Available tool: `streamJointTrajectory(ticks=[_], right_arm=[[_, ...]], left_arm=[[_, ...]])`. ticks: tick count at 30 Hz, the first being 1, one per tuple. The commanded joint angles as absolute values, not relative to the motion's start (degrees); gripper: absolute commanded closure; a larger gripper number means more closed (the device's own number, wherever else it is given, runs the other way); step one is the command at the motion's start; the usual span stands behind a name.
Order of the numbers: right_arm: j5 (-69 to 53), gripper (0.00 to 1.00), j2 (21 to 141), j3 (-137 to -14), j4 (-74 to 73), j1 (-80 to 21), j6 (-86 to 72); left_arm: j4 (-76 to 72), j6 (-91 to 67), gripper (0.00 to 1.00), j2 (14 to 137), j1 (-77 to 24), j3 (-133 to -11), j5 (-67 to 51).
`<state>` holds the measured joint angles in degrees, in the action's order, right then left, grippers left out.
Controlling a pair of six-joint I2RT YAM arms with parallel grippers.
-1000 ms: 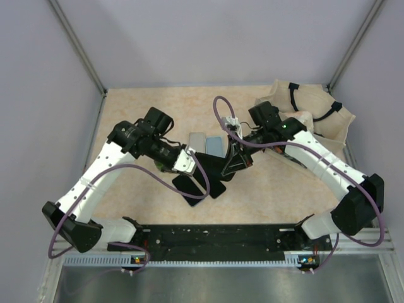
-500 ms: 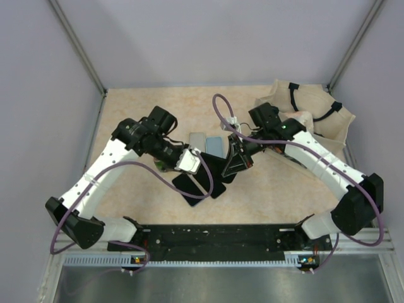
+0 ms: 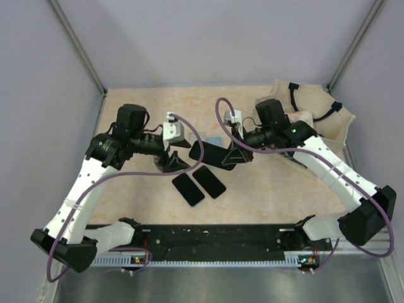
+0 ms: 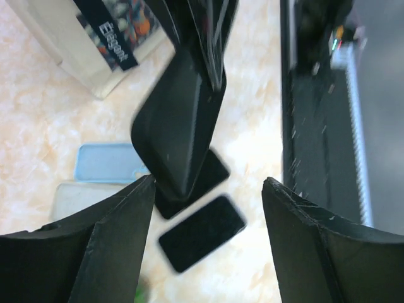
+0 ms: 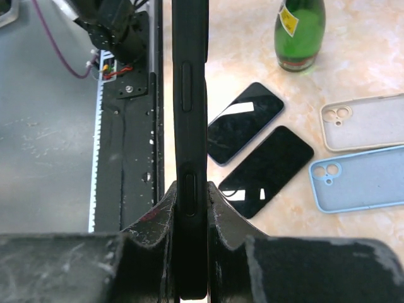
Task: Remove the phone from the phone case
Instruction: Remove the phone case from the phone.
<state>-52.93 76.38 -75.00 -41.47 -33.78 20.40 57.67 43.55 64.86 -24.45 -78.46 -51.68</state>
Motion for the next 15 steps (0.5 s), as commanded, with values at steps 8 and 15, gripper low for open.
streamJointTrajectory(ticks=[8,15], right_arm=[[-50.2,1.0,74.0,-78.9,-37.1,-35.6,21.7],[-50.0,1.0,73.8,-78.8,-37.2,-35.7,22.0]], left_arm=[[17.6,-11.5,0.39,65.9,-24.3,-70.7,-58.9],[10.6,-18.2,0.43,67.8,-24.3,-68.5,-57.8]])
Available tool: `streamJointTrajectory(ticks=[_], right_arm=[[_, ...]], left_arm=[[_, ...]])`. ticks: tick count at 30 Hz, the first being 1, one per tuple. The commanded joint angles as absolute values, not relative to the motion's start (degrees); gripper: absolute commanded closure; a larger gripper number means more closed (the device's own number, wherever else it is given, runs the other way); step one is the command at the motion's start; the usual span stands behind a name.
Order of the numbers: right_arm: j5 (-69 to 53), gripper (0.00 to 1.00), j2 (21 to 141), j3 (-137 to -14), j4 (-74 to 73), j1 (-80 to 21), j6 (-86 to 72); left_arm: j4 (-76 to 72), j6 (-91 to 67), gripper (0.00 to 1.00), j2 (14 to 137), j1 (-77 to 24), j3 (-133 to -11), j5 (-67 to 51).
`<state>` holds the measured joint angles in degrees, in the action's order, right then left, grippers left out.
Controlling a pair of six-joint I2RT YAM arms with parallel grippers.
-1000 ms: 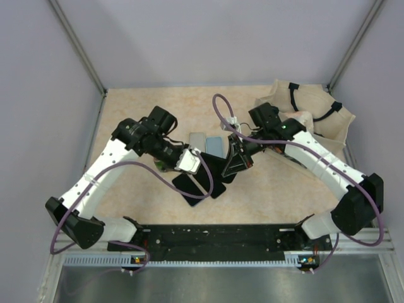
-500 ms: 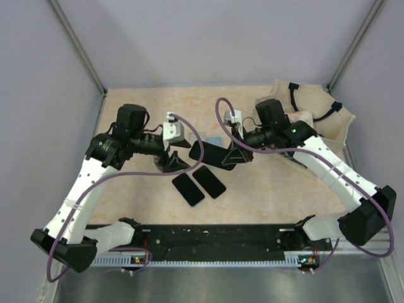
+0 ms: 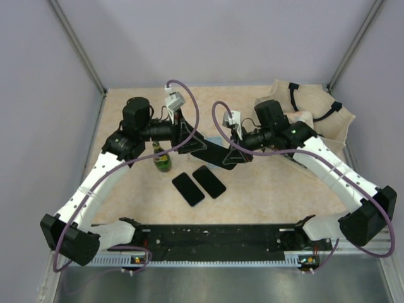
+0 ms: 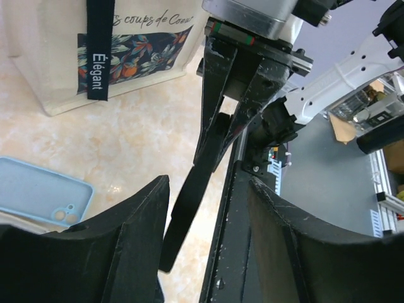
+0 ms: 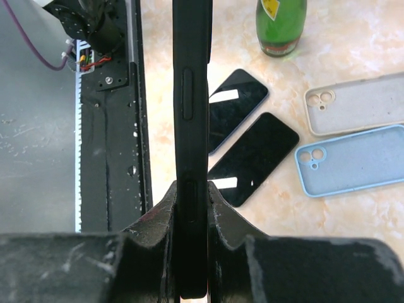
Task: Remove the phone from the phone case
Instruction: Remove the phone case from the phone.
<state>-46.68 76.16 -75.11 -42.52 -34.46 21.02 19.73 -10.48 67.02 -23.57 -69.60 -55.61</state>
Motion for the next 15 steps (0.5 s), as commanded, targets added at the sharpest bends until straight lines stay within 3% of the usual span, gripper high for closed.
streamJointTrajectory(ticks=[1,7,10,14,15], right_arm=[[-50.2,1.0,73.8,-78.9,-37.2,-35.7,22.0],[-49.7,1.0,73.9,-78.8,-37.2,-35.7,22.2],[-49.0,1.0,74.0,-78.8,-37.1,-35.7,22.3],[-47.3,1.0,74.3,-79.3,-37.1,-36.0,22.6],[-46.6,1.0,74.3,-79.4,-37.1,-36.4,22.9]], left_arm=[[10.4,-18.2,0.43,68.0,-24.3,-68.3,-57.7],[9.3,-18.8,0.57,68.6,-24.4,-67.5,-58.2],[7.1,-21.5,0.71,68.5,-24.4,-66.1,-58.7],[4.6,-25.0,1.0,68.8,-24.4,-64.3,-59.1],[4.3,-26.2,1.0,69.1,-24.4,-64.3,-59.1]])
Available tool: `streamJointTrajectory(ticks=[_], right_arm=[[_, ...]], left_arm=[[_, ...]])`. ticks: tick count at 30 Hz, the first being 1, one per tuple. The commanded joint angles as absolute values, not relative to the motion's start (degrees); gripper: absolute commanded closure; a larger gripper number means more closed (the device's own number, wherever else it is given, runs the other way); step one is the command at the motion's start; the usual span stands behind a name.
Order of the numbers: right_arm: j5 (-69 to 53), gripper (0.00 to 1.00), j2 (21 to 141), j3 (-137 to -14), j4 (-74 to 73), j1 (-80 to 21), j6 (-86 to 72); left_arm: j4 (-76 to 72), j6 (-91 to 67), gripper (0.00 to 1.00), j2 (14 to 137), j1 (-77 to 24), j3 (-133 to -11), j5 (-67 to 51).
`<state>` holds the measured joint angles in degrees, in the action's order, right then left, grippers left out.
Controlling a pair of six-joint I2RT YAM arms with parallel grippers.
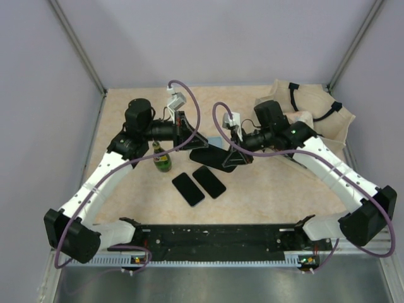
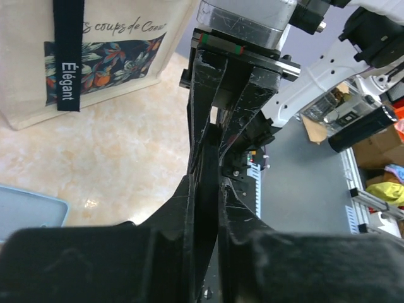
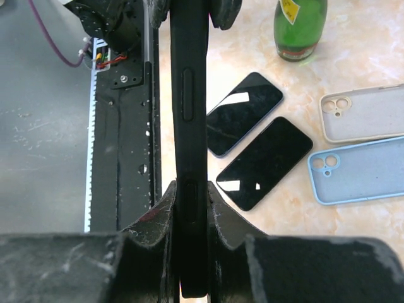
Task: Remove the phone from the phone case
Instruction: Remove the phone case from the phone.
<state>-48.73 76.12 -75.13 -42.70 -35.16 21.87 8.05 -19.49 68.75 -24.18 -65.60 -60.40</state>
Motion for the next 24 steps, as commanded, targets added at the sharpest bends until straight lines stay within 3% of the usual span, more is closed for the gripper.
streamJointTrajectory(ticks=[1,12,24], right_arm=[[-45.5,1.0,74.2,-79.6,-37.1,-36.6,23.2],[-31.4,1.0,74.4,-83.5,-38.1,-41.8,30.4],[-28.3,1.0,73.9,-84.4,-37.2,-42.9,31.5]], left_arm=[[3.7,-27.8,1.0,69.3,-24.4,-63.8,-59.1],[-10.5,-56.2,1.0,75.1,-23.6,-55.1,-56.6],[-14.8,-66.7,1.0,79.0,-22.9,-49.8,-53.7]])
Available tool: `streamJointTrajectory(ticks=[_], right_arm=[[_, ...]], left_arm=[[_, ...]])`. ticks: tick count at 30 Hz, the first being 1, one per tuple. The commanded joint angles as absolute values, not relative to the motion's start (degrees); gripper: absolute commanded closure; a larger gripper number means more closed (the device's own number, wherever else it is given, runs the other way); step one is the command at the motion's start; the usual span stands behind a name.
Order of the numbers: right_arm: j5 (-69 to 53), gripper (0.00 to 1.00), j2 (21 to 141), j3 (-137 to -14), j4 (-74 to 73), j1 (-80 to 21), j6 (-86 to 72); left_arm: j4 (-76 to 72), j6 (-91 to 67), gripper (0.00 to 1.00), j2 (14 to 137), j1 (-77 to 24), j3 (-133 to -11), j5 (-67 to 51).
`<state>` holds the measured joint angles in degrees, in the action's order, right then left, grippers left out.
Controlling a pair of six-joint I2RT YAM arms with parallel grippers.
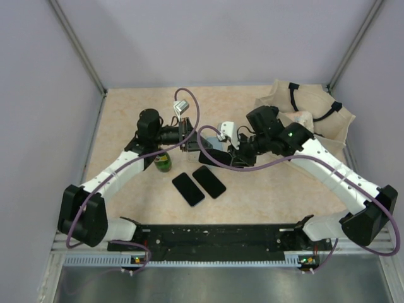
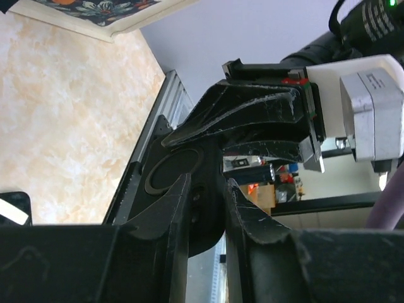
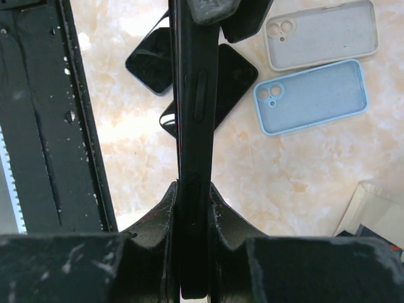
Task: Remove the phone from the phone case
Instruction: Remove the phone case from the phone.
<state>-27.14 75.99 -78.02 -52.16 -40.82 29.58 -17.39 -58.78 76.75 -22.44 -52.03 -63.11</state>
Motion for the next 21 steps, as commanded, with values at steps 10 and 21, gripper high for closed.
streamJointTrajectory(ticks=[10,21], right_arm=[[-28.1,1.0,74.4,-83.9,-37.9,-43.1,32.2],[-34.1,1.0,73.0,-80.5,-42.4,-41.5,33.0]], left_arm=[[-11.9,-60.4,1.0,78.4,-22.2,-53.0,-54.0],[23.2,-11.5,0.75,73.3,-17.8,-74.5,-56.8]])
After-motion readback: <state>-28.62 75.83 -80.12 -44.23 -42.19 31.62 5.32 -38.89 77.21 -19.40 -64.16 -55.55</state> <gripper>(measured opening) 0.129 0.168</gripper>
